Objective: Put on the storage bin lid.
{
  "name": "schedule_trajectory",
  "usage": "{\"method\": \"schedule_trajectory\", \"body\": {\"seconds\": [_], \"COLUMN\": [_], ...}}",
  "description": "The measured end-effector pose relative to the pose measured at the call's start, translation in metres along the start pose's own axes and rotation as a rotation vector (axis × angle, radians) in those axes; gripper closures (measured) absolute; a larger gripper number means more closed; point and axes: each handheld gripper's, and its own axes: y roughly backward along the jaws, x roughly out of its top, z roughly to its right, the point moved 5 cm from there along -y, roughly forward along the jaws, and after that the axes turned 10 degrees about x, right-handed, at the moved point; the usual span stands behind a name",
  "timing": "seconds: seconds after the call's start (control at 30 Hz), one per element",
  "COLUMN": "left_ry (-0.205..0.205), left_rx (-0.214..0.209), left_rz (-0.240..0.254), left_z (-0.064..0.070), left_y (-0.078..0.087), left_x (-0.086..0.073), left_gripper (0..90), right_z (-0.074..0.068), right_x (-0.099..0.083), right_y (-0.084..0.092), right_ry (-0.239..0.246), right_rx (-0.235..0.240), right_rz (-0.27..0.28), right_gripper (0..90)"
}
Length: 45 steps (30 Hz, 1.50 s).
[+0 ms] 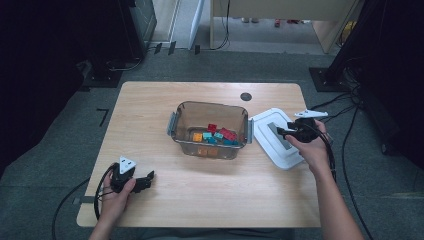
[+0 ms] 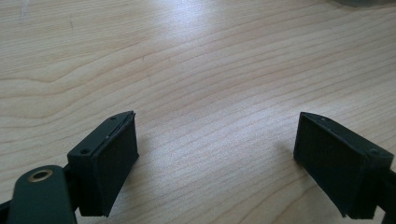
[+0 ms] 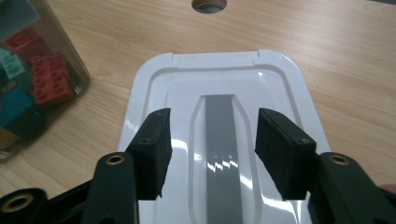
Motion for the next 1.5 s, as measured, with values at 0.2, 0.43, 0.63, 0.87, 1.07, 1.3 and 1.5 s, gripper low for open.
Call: {"method": "schedule_trajectory", "body": {"seconds": [0.2, 0.43, 0.63, 0.87, 1.07, 1.3, 1.5], "left_ry": [0.000, 0.000, 0.000, 0.000, 0.000, 0.000, 0.000], "left_rx": [0.000, 0.000, 0.000, 0.000, 0.000, 0.000, 0.001], "left_rz": [0.000, 0.000, 0.000, 0.000, 0.000, 0.000, 0.000], "left_z": [0.000, 0.000, 0.000, 0.000, 0.000, 0.000, 0.000], "left_y": [0.000, 0.000, 0.000, 0.000, 0.000, 0.000, 0.000], "left_x": [0.000, 0.000, 0.000, 0.000, 0.000, 0.000, 0.000], "left_gripper": [13.5, 13.5, 13.5, 13.5, 13.5, 13.5, 13.5], "right_z": [0.011, 0.013, 0.013, 0.018, 0.016, 0.013, 0.013], "right_x": [-0.009, -0.016, -0.018, -0.025, -0.027, -0.034, -0.034], "right_y": [-0.006, -0.019, -0.026, -0.034, -0.038, -0.037, -0.037], "right_ry": [-0.015, -0.013, -0.005, -0.010, 0.010, 0.016, 0.025], "right_rx": [-0.011, -0.009, -0.023, -0.047, -0.053, -0.052, -0.049], "right_rz": [-0.013, -0.049, -0.064, -0.091, -0.092, -0.028, -0.026], "right_gripper": [51.4, 53.3, 53.9, 55.3, 58.0, 67.1, 68.0]}}
